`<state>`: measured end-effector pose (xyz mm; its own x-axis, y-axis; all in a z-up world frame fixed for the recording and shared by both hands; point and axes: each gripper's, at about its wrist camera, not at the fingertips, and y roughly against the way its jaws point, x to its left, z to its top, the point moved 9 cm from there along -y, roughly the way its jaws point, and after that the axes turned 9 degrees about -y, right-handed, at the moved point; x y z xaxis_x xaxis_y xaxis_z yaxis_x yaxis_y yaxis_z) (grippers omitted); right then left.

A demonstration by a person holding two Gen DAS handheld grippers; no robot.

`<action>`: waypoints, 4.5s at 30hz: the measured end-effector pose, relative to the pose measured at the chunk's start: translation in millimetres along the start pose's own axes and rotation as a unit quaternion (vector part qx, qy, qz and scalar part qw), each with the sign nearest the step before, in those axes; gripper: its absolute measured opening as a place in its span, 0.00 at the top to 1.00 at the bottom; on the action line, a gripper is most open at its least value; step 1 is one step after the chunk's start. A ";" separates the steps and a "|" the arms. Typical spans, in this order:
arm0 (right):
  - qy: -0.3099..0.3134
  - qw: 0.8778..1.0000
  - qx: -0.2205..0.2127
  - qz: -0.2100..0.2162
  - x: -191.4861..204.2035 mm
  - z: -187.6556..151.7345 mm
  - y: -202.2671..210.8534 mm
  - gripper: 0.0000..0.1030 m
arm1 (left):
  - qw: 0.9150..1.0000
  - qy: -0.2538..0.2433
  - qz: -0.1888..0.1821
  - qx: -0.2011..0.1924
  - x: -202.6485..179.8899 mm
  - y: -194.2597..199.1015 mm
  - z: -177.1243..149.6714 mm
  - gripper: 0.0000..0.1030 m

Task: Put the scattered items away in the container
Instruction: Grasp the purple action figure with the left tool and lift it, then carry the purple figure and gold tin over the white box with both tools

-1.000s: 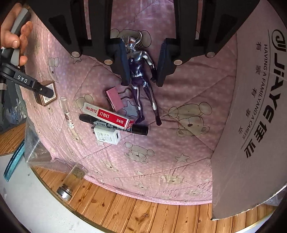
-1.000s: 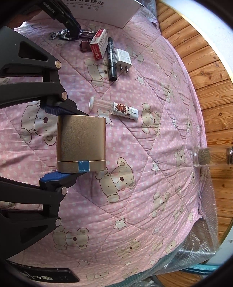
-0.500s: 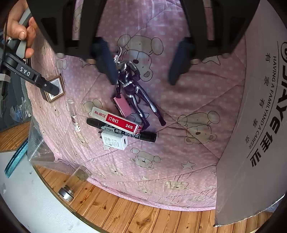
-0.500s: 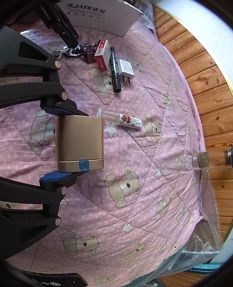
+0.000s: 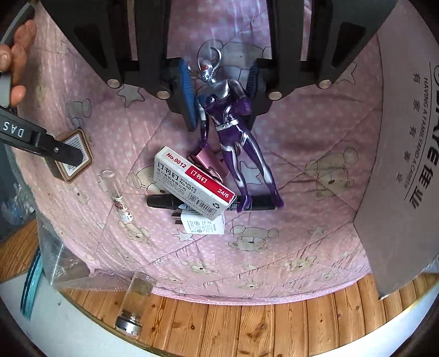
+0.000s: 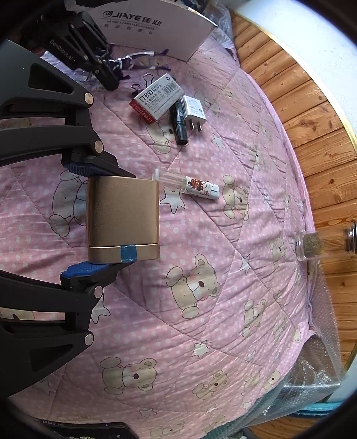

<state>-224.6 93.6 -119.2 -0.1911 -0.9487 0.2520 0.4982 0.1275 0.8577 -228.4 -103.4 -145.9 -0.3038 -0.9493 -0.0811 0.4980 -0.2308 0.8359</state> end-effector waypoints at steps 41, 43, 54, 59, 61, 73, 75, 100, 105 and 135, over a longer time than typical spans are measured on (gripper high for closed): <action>0.061 0.996 -0.015 0.059 97.3 -102.1 91.3 0.48 | 0.998 -0.014 -0.041 -0.053 -18.5 144.5 -34.9 0.82; 0.066 0.996 -0.016 0.060 102.5 -107.2 95.9 0.48 | 0.997 -0.012 -0.043 -0.057 -18.8 150.7 -38.1 0.82; 0.091 0.993 -0.029 0.069 131.7 -126.9 124.7 0.48 | 0.995 -0.007 -0.056 -0.081 -17.2 186.8 -48.0 0.82; 0.104 0.991 -0.040 0.077 147.6 -131.3 141.7 0.48 | 0.993 -0.004 -0.060 -0.100 -13.6 207.9 -47.6 0.82; 0.110 0.990 -0.043 0.081 154.7 -133.9 147.2 0.48 | 0.993 -0.001 -0.062 -0.105 -12.4 215.3 -48.2 0.82; 0.149 0.982 -0.060 0.102 201.7 -144.1 177.9 0.48 | 0.988 0.021 -0.067 -0.139 9.5 256.2 -51.2 0.82; 0.158 0.980 -0.063 0.106 211.5 -144.4 182.9 0.48 | 0.987 0.026 -0.066 -0.146 16.4 263.8 -50.4 0.82; 0.211 0.965 -0.063 0.139 298.0 -125.6 183.7 0.48 | 0.978 0.107 -0.049 -0.175 114.7 287.0 -34.4 0.82; 0.220 0.963 -0.057 0.143 312.0 -120.8 175.9 0.48 | 0.977 0.122 -0.046 -0.170 132.3 278.6 -33.1 0.82; 0.246 0.956 -0.026 0.157 387.6 -55.3 109.8 0.48 | 0.975 0.208 -0.059 -0.055 188.1 186.0 -30.4 0.82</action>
<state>-197.2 -276.2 47.9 0.3895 -0.8892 0.2399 0.5099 0.4251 0.7479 -168.3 -331.3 -22.2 -0.0189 -0.9140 -0.4053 0.5708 -0.3427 0.7462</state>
